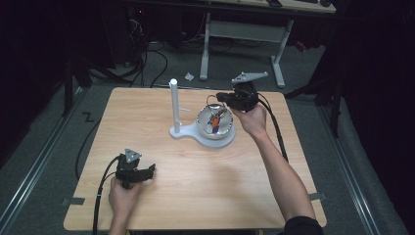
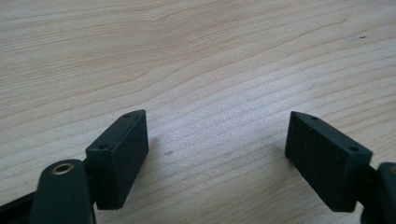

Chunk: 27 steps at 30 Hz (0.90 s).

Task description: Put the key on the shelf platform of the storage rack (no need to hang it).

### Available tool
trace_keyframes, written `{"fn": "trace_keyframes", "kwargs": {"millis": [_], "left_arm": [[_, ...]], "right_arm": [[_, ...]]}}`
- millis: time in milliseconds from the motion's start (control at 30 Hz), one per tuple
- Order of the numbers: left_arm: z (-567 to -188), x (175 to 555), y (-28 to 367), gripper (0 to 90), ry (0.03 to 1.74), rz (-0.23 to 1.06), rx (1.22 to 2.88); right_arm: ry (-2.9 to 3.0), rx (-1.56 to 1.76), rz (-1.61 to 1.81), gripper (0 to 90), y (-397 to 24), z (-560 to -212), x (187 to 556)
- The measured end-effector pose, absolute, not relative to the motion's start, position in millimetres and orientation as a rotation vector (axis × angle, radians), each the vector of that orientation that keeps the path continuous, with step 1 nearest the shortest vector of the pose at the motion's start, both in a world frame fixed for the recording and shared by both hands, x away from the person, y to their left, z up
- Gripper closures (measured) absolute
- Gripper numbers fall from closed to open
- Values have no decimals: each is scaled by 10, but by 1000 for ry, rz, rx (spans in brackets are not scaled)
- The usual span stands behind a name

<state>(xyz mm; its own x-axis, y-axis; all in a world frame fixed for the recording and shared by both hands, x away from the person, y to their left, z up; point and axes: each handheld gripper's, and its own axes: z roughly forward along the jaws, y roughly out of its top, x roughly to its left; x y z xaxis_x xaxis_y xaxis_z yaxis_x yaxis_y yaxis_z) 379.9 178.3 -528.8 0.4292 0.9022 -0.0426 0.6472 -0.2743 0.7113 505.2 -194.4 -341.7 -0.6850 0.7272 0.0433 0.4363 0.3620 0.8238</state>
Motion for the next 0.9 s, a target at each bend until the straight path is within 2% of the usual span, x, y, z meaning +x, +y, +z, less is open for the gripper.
{"fn": "trace_keyframes", "kwargs": {"millis": [900], "left_arm": [[-5288,3798,1780,219,1302,495,2022]], "right_arm": [[2356,1094,1144,876,-1944,-3855,5160]]}}
